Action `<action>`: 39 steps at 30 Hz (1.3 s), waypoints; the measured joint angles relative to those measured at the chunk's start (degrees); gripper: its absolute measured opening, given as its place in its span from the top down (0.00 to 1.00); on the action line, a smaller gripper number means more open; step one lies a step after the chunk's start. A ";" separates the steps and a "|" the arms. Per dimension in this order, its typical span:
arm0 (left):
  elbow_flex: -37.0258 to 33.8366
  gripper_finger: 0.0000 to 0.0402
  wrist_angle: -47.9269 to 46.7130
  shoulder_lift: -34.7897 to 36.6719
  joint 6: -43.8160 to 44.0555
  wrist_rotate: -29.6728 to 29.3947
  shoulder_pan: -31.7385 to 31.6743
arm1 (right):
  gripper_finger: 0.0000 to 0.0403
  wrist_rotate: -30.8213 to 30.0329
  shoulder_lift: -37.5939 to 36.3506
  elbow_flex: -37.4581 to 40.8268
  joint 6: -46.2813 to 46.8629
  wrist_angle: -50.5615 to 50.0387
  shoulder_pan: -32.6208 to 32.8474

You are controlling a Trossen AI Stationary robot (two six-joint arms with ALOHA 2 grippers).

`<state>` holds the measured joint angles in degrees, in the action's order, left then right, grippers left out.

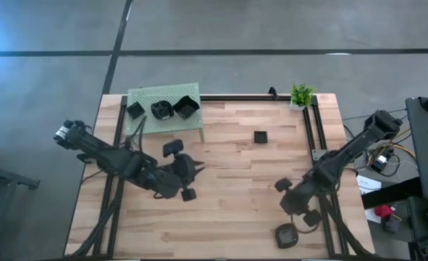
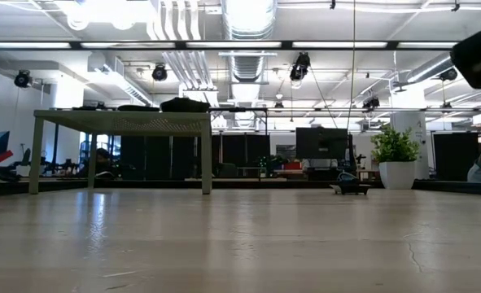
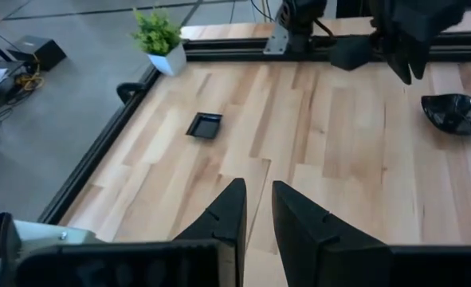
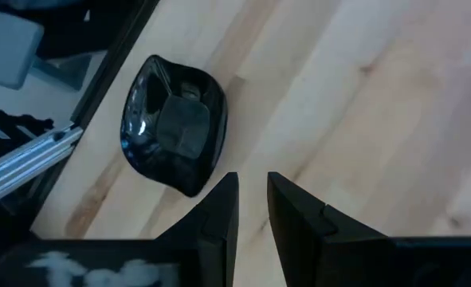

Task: Pick & Place Mini shaped plates
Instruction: Stack the black leaf shaped plate on top of the leaf shaped plate on the shelf

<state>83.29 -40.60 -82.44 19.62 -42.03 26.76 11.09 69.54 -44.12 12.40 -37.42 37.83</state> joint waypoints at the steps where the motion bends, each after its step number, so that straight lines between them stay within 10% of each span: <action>1: 0.02 0.86 0.17 -0.38 0.00 -0.01 0.00 | 0.84 0.06 1.19 0.00 -0.41 0.85 0.35; 39: -0.05 0.86 0.77 -0.91 -2.40 1.47 0.11 | 0.84 7.43 22.87 0.15 -0.59 14.40 0.93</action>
<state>83.24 -39.83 -83.35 17.22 -40.56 26.87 18.52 92.41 -43.97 11.81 -23.03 38.76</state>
